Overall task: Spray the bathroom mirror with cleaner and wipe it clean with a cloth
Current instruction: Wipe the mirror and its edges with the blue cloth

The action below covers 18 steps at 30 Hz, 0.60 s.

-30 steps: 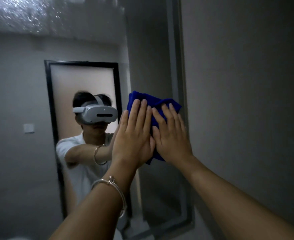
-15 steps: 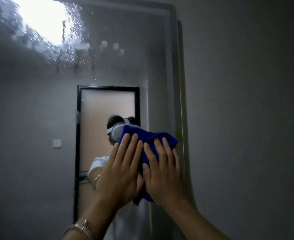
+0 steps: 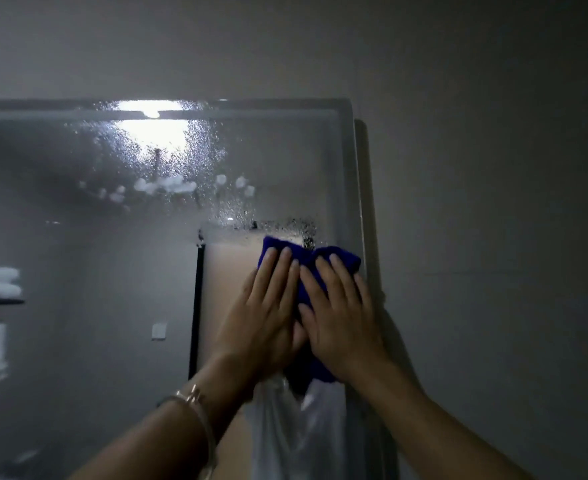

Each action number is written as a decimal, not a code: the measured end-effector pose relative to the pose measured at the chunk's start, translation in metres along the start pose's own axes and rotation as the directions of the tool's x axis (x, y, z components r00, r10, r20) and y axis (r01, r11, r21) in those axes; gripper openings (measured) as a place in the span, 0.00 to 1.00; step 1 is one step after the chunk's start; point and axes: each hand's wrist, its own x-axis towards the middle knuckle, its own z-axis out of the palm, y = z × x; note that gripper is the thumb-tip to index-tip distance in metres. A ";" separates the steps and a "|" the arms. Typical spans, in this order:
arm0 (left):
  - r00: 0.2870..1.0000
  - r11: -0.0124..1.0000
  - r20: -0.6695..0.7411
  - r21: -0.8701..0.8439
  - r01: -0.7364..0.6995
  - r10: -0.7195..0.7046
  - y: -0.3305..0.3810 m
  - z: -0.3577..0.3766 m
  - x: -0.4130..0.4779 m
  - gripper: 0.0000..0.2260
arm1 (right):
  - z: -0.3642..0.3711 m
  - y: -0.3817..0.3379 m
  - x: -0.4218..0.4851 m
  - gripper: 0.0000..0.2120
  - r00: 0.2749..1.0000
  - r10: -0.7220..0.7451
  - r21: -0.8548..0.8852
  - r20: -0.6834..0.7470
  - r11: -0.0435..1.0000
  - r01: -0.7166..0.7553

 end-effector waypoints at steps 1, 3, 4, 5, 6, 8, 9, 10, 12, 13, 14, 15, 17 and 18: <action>1.000 1.000 0.028 0.015 0.011 -0.011 -0.005 -0.007 0.018 0.30 | -0.007 0.006 0.019 0.25 1.000 -0.004 -0.016 0.018 1.000 0.005; 0.998 0.997 0.066 0.078 0.019 -0.024 -0.015 -0.019 0.050 0.34 | -0.020 0.015 0.051 0.29 0.998 -0.014 -0.026 0.062 1.000 0.015; 0.996 0.994 0.087 0.104 0.021 -0.030 -0.020 -0.025 0.063 0.36 | -0.025 0.018 0.064 0.30 0.998 -0.021 -0.024 0.067 0.999 0.023; 0.994 0.993 0.102 0.119 0.026 -0.038 -0.025 -0.031 0.075 0.37 | -0.030 0.021 0.076 0.30 0.998 -0.027 -0.025 0.057 0.999 0.029; 0.994 0.991 0.098 0.130 0.030 -0.043 -0.029 -0.036 0.086 0.37 | -0.033 0.024 0.088 0.28 0.998 -0.027 -0.032 0.055 0.999 0.029; 0.996 0.989 0.077 0.139 0.043 -0.054 -0.038 -0.042 0.105 0.34 | -0.038 0.029 0.109 0.26 0.998 -0.013 -0.039 0.069 0.999 0.016; 0.995 0.988 0.070 0.141 0.055 -0.065 -0.042 -0.044 0.114 0.32 | -0.041 0.031 0.119 0.25 0.998 -0.010 -0.041 0.066 0.999 0.013; 0.995 0.987 0.065 0.148 0.066 -0.076 -0.047 -0.046 0.121 0.30 | -0.043 0.032 0.128 0.25 0.998 -0.010 -0.042 0.062 0.999 0.012; 0.993 0.985 0.067 0.154 0.082 -0.093 -0.054 -0.049 0.136 0.30 | -0.046 0.034 0.144 0.25 0.998 -0.013 -0.031 0.057 0.999 0.015; 0.992 0.986 0.069 0.142 0.091 -0.101 -0.057 -0.051 0.143 0.29 | -0.048 0.036 0.153 0.25 0.999 -0.014 -0.023 0.050 1.000 0.016; 0.992 0.987 0.067 0.128 0.099 -0.108 -0.061 -0.052 0.151 0.29 | -0.050 0.039 0.162 0.25 0.999 -0.015 -0.020 0.042 1.000 0.016; 0.992 0.987 0.061 0.120 0.104 -0.112 -0.065 -0.053 0.160 0.30 | -0.052 0.041 0.171 0.25 0.999 -0.017 -0.017 0.035 1.000 0.017; 0.991 0.986 0.044 0.113 0.120 -0.126 -0.074 -0.056 0.177 0.30 | -0.056 0.047 0.192 0.25 0.999 -0.030 -0.005 0.040 1.000 0.031; 0.990 0.986 0.038 0.105 0.130 -0.134 -0.079 -0.057 0.187 0.30 | -0.058 0.050 0.202 0.25 0.998 -0.035 0.005 0.045 0.999 0.034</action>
